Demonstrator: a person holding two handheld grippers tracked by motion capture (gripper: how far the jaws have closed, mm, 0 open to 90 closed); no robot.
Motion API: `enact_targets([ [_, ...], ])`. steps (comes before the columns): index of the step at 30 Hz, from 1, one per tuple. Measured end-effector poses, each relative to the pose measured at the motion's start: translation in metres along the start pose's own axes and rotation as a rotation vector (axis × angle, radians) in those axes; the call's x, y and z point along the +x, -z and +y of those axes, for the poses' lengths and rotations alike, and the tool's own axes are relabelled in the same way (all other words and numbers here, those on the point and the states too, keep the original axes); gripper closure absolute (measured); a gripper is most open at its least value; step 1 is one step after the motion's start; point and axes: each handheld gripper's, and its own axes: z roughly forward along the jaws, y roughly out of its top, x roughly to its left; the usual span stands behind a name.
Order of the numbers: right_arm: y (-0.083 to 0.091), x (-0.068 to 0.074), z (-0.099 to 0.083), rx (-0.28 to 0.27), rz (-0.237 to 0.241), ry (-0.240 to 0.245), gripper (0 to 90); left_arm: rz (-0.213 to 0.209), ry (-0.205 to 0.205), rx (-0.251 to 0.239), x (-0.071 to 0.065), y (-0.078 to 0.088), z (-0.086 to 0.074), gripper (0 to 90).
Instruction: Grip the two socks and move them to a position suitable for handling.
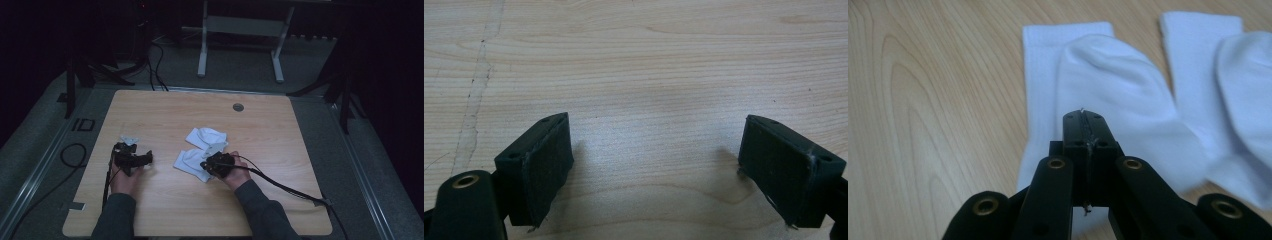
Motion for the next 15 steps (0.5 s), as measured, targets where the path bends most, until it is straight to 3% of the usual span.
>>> enact_targets([
  [4,-0.014,-0.002,-0.005,0.028,-0.002,-0.033,89.3,-0.002,-0.003,-0.001,0.000,0.000,0.000,14.1],
  [8,-0.021,0.003,-0.009,0.039,0.010,-0.021,89.5,-0.002,-0.002,-0.002,-0.001,0.001,-0.001,14.2],
  [9,-0.021,0.005,-0.009,0.035,0.037,-0.005,89.5,-0.002,-0.002,-0.003,-0.001,0.001,-0.001,14.2],
  [15,-0.017,0.014,-0.011,0.049,0.083,0.063,89.6,-0.002,-0.002,-0.002,-0.001,0.001,-0.001,14.2],
])
